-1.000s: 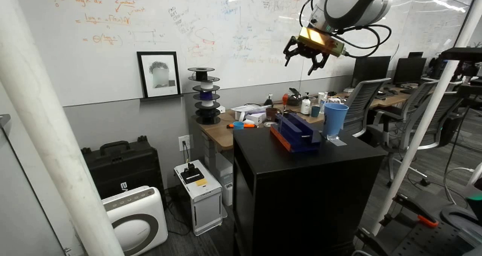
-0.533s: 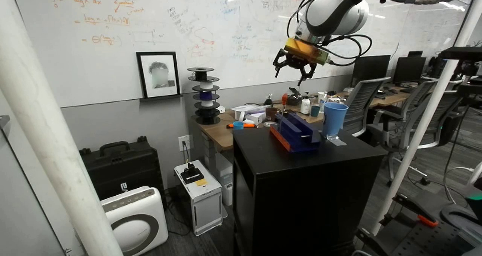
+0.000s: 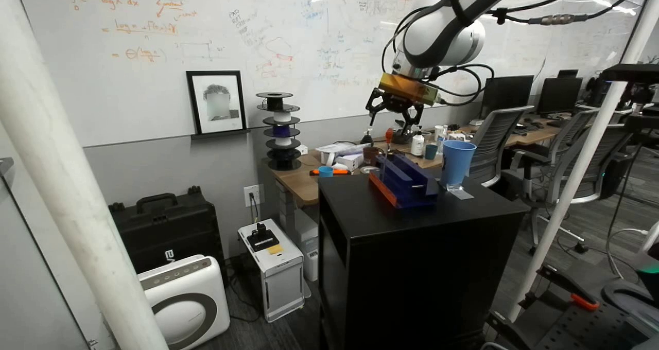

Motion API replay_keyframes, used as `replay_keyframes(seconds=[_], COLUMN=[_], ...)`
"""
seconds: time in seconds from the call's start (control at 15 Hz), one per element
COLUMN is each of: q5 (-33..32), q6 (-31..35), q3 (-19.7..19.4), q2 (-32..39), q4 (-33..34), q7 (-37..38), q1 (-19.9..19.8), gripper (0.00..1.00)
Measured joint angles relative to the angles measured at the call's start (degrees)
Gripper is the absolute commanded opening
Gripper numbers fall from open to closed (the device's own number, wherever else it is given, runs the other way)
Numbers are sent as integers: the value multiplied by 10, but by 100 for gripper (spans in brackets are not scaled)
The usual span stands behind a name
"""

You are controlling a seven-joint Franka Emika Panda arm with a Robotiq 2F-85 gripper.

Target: Put the wrench inside the large blue cup

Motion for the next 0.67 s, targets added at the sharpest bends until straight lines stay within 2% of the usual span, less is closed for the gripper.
replay_keyframes(seconds=[0.07,0.13,0.67], q5=[0,0,-2], q6=[-4,-8,-20], q3=[-3,-6,-22], q2=[5,10,22], q4=[1,1,3], q7=[0,0,0], q1=[3,6,17], gripper=[84,74,11])
